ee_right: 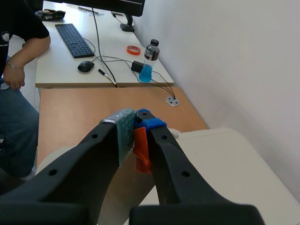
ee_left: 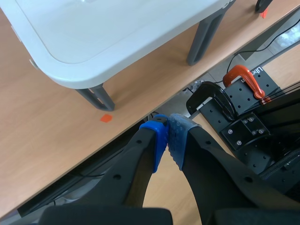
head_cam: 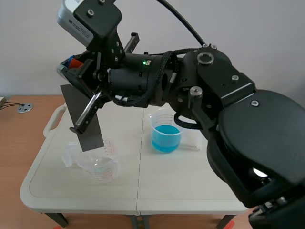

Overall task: Hold the metal plate by the orange handle, dip it into the blue solution, take it out and point at it, then put the plate back in the beaker on the left.
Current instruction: 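Put the plate into the left beaker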

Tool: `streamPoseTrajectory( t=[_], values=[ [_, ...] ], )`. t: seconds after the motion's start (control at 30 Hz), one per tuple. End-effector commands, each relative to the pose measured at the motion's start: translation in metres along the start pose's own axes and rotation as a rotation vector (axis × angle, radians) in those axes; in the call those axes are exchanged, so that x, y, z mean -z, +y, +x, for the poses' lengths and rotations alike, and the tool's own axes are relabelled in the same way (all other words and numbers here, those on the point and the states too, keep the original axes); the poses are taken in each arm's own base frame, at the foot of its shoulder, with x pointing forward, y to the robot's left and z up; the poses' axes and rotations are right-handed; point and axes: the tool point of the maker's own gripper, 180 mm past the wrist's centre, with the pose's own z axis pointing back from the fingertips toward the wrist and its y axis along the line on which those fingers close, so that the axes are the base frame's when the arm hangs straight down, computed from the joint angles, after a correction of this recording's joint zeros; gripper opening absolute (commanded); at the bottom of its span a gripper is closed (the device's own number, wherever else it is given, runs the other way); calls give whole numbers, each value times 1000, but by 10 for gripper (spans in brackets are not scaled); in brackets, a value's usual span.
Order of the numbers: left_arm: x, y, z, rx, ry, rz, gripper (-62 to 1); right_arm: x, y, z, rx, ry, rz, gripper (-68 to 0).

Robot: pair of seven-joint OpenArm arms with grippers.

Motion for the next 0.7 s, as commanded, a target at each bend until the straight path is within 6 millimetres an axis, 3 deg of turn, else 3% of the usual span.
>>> streamPoseTrajectory(
  t=[0.0, 0.67],
  values=[
    [2, 1, 10, 0, -35, 5, -594, 4, -1, 11, 0, -43, -2, -662],
    [2, 1, 10, 0, -34, 5, -594, 5, 8, -40, 93, 10, 17, -662]
  ],
)
